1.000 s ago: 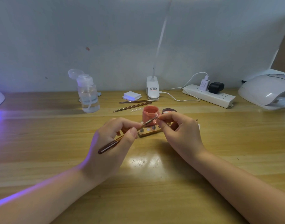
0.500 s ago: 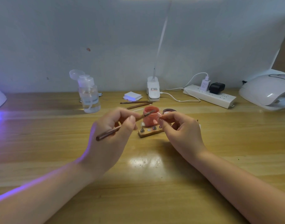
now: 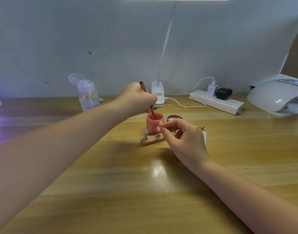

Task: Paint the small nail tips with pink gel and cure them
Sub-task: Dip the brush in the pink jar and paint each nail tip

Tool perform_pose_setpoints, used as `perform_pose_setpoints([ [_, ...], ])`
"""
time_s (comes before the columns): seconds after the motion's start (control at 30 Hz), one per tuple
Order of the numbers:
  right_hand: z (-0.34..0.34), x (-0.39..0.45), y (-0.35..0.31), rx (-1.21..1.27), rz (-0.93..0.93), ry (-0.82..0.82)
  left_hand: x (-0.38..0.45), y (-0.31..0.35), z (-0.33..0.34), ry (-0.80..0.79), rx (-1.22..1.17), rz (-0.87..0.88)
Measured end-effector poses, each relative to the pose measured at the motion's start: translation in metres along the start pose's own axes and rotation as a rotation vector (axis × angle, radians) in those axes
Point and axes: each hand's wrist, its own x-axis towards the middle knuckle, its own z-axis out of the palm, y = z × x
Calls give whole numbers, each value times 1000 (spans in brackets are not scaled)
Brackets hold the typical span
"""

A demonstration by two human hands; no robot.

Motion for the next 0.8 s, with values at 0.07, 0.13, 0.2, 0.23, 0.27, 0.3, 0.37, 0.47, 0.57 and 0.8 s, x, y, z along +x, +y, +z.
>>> perform_pose_setpoints([
  [0.07,0,0,0,-7,-4,-10,3,1,4,-28,41,-7],
  [0.13,1,-1,0,-13,-11,-11,3,0,8,-70,62,-32],
  [0.2,0,-1,0,-18,-16,-7,1,-2,10,-88,61,-58],
  [0.23,0,-1,0,-17,-17,-6,1,-3,10,-80,50,-62],
  [0.27,0,-1,0,-17,-17,-6,0,-4,10,-62,27,-65],
  [0.3,0,-1,0,-19,-19,-7,0,-6,9,-36,-13,-70],
  [0.37,0,-1,0,-28,-23,-9,-2,-10,3,28,-136,-87],
  [0.47,0,-1,1,-27,-20,-15,-5,-19,-7,93,-331,-162],
  [0.57,0,0,0,-33,-16,-25,-11,-35,-16,120,-532,-256],
  [0.8,0,-1,0,-34,-12,-22,-28,-57,-14,104,-671,-393],
])
